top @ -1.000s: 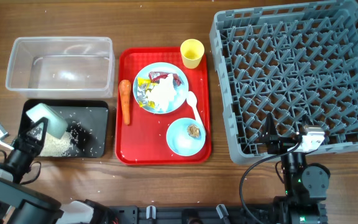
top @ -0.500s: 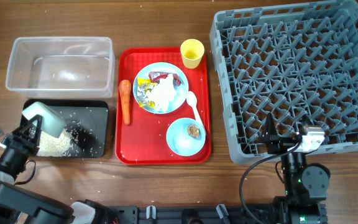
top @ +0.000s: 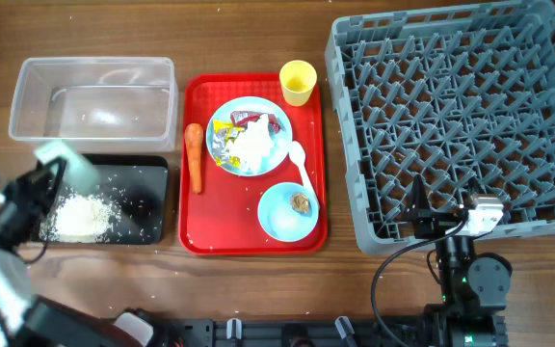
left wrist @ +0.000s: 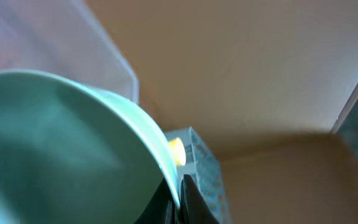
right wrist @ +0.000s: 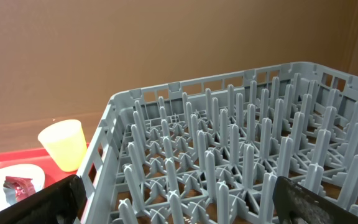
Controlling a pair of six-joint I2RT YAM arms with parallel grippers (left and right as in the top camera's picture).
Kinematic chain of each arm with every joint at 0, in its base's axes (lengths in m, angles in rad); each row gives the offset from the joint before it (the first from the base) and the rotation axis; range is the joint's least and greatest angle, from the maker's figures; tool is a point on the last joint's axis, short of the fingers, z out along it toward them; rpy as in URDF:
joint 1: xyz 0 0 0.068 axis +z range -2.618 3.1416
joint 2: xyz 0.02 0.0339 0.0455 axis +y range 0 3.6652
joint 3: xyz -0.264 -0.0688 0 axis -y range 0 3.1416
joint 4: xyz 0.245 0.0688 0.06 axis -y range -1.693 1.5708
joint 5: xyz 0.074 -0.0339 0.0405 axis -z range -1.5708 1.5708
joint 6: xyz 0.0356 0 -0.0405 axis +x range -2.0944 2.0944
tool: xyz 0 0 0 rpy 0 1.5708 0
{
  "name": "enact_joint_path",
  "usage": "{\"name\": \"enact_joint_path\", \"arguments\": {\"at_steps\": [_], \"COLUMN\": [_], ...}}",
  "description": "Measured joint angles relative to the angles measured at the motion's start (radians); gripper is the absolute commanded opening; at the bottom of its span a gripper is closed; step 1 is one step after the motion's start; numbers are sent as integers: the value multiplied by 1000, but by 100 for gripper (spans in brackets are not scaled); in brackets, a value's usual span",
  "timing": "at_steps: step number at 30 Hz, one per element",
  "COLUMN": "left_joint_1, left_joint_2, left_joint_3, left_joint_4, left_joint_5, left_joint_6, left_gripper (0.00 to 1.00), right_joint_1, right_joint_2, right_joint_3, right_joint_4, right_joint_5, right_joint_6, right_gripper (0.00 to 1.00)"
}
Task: Sort waste into correct bins and load items into the dishwasher rack
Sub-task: 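Return the empty green bowl to the red tray and release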
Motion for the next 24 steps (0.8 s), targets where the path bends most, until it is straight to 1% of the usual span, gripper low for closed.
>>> {"name": "enact_joint_path", "arguments": {"at_steps": [4,6,8,9,12,14,17,21,24], "left_joint_1": [-241,-414,-550,-642,-945,-1112,-1325,-1515,-1555], "left_joint_2": [-170,-255,-291,-299,-292,-272,-215,-93,-18], "left_joint_3": [101,122,125,126,126,126,126,126,126], "left_joint_4": [-31,-79,-135,-164,-228,-259,-307,-377,-418], "left_joint_5": [-210,-360,-488,-565,-805,-936,-1093,-1241,-1296], "left_joint_6": [-87,-106,-115,-118,-128,-132,-132,-137,-146], "left_gripper": [4,4,4,4,4,4,4,4,4], "right_joint_1": [0,0,0,0,0,0,0,0,0], "right_joint_2": [0,0,0,0,0,0,0,0,0], "right_joint_3": [0,0,0,0,0,0,0,0,0], "right_joint_4": [0,0,0,0,0,0,0,0,0], "right_joint_5": [0,0,0,0,0,0,0,0,0], "right_joint_6": [0,0,0,0,0,0,0,0,0], "right_gripper": [100,100,100,100,100,100,100,100,100]}}
